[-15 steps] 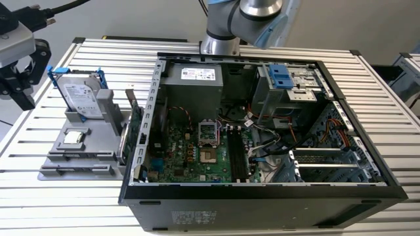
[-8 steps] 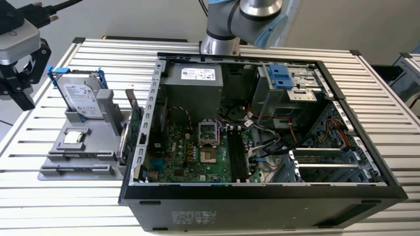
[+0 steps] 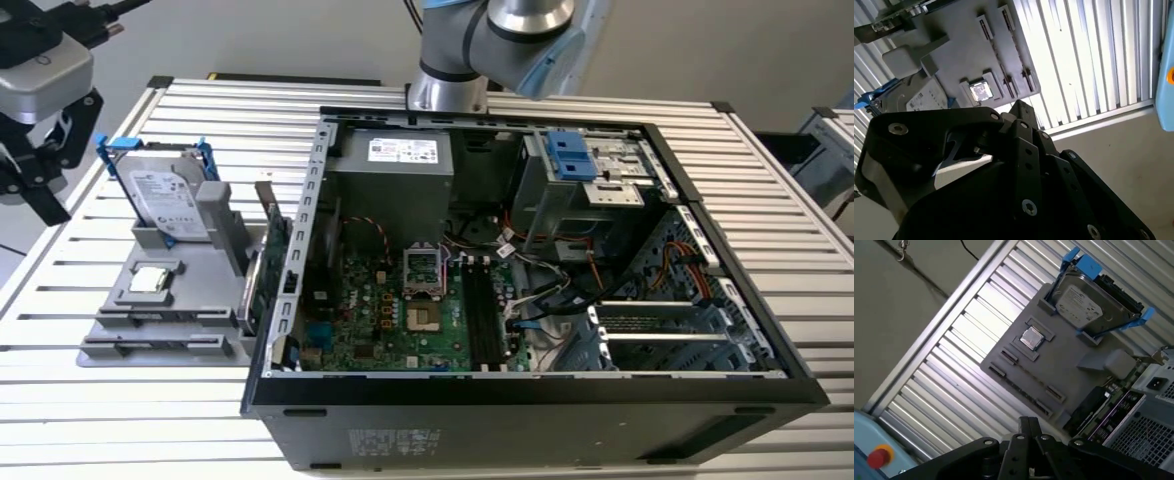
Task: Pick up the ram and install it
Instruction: 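Pick up the ram and move it above insertion slot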
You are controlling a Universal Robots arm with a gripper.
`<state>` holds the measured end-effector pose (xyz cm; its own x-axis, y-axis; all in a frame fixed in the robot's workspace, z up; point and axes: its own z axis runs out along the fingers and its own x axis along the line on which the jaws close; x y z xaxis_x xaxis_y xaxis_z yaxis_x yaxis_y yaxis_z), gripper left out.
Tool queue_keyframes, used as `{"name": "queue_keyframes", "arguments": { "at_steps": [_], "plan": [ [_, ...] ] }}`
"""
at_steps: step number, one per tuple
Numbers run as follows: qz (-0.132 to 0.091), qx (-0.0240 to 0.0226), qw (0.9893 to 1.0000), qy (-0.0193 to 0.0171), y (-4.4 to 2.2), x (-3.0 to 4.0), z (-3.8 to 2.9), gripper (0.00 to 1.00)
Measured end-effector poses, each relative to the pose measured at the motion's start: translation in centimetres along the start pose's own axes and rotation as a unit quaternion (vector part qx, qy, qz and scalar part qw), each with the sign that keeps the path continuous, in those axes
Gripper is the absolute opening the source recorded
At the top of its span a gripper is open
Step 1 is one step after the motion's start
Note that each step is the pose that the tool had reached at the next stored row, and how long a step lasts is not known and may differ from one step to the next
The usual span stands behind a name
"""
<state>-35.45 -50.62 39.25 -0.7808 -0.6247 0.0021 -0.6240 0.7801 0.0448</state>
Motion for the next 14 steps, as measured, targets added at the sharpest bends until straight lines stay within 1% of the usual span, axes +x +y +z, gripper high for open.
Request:
{"name": "queue_keyframes", "arguments": {
  "at_steps": [3,5,7,10,11,13,14],
  "plan": [
    [-0.018,0.0,0.9998,0.0008,0.0,0.0,0.0,0.0],
    [-0.03,0.0001,0.9995,0.0014,0.0,0.0,-0.01,0.0],
    [-0.043,0.0001,0.9991,0.0019,0.0,0.0,0.0,0.0],
    [-0.061,0.0001,0.9981,0.0028,0.0,0.0,-0.01,0.0],
    [-0.096,0.0002,0.9954,0.0043,0.0,0.0,0.0,0.0],
    [-0.118,0.0002,0.9931,0.0053,0.0,0.0,0.0,0.0],
    [-0.123,0.0002,0.9924,0.0056,0.01,0.0,0.0,0.0]
  ]
}}
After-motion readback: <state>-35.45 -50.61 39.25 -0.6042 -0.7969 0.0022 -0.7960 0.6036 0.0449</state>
